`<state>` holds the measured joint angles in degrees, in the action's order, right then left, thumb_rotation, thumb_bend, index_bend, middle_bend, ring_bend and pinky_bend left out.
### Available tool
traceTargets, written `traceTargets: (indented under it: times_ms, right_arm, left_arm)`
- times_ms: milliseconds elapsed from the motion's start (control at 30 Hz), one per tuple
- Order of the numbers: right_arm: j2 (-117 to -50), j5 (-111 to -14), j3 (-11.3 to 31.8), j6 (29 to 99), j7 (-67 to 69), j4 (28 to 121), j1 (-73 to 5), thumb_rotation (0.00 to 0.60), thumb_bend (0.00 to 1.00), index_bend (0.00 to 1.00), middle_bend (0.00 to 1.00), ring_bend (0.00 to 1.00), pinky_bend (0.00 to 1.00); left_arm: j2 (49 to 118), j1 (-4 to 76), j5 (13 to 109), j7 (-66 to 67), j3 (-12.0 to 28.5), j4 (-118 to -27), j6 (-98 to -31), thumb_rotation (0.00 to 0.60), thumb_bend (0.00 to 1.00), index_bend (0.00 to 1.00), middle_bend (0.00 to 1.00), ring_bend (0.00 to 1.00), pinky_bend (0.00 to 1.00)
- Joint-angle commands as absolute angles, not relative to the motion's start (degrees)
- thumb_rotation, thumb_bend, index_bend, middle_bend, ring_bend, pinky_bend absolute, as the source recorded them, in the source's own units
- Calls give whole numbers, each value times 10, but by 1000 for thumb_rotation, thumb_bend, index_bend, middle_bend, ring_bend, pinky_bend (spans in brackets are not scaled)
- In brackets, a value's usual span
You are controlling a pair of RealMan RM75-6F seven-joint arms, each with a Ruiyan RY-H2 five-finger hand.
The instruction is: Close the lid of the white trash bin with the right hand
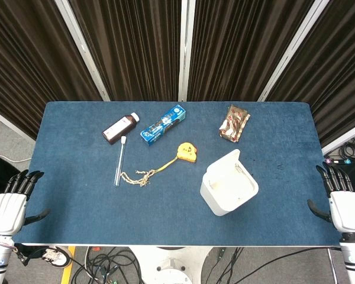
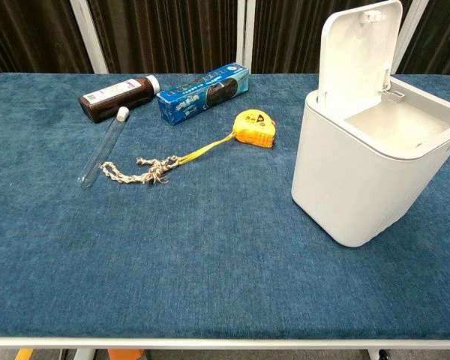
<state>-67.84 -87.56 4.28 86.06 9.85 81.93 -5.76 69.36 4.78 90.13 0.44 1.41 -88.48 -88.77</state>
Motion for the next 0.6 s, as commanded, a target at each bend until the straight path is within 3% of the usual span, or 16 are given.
traceTargets:
  times_ms: [33, 600]
  right_arm:
    - [-679, -876, 42, 860, 98, 819, -58, 600, 188, 0, 0, 0, 0]
    - [-674, -882, 39, 853, 92, 823, -62, 600, 205, 0, 0, 0, 0]
  left_arm:
    - [694, 48, 901, 4, 14, -885, -887, 600, 0, 147, 137, 61, 140]
    - [696, 46, 900, 1, 9, -879, -881, 600, 0, 147, 137, 60, 140]
